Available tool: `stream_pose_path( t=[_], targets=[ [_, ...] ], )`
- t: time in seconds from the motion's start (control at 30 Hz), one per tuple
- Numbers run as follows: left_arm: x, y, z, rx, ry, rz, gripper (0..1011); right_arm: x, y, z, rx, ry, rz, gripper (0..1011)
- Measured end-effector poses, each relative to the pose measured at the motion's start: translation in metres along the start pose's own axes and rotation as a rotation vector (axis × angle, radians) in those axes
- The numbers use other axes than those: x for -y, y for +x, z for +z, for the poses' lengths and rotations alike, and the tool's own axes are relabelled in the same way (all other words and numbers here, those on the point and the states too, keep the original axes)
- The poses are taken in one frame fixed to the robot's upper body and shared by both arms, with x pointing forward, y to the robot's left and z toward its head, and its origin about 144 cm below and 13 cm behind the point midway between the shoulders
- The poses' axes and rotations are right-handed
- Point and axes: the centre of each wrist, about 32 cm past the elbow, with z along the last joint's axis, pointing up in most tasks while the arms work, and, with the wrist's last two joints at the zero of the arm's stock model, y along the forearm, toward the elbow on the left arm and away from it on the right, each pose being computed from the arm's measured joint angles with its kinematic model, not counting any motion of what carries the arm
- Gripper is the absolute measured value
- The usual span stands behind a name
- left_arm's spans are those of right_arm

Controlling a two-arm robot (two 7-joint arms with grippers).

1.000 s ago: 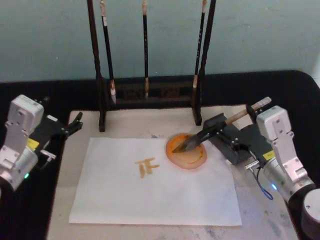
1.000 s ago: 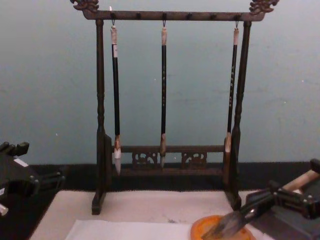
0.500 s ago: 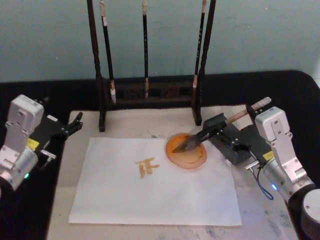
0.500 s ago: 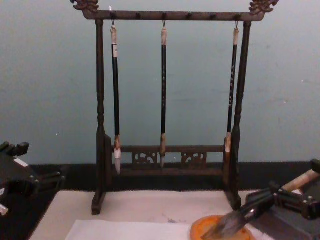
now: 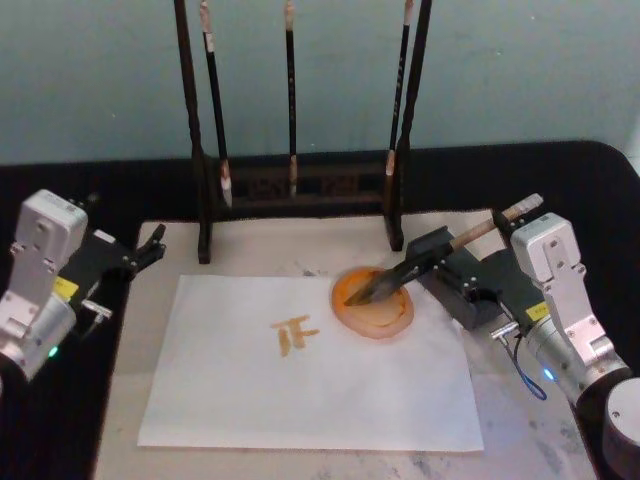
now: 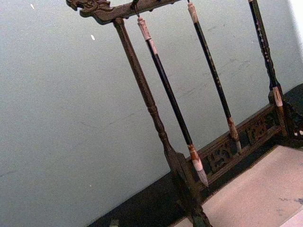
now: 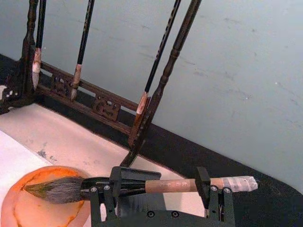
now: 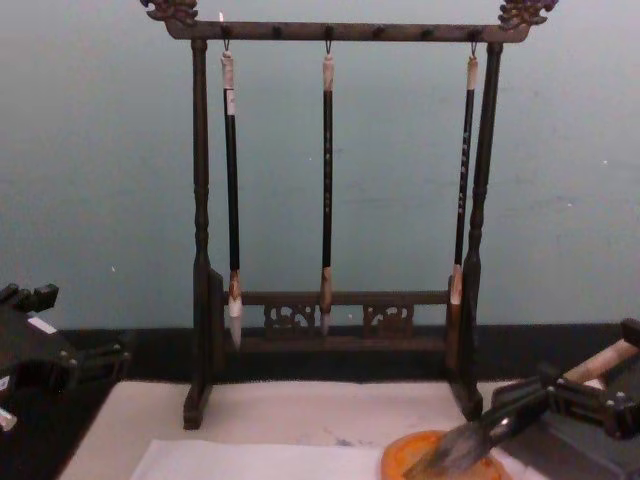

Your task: Pick up the brush from the inkstone, write on the paper, then place the brush back to its original position.

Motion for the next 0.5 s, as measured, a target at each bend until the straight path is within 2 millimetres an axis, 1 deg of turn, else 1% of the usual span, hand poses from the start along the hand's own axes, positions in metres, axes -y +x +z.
stream_pose_path(
  t=[0.5],
  targets=[
    [0.0000, 0.0000, 0.0000, 0.000, 0.000, 0.000, 1010, 0.0000, 0.0001, 0.0000, -0.002, 0.001, 0.001, 1000]
  ],
)
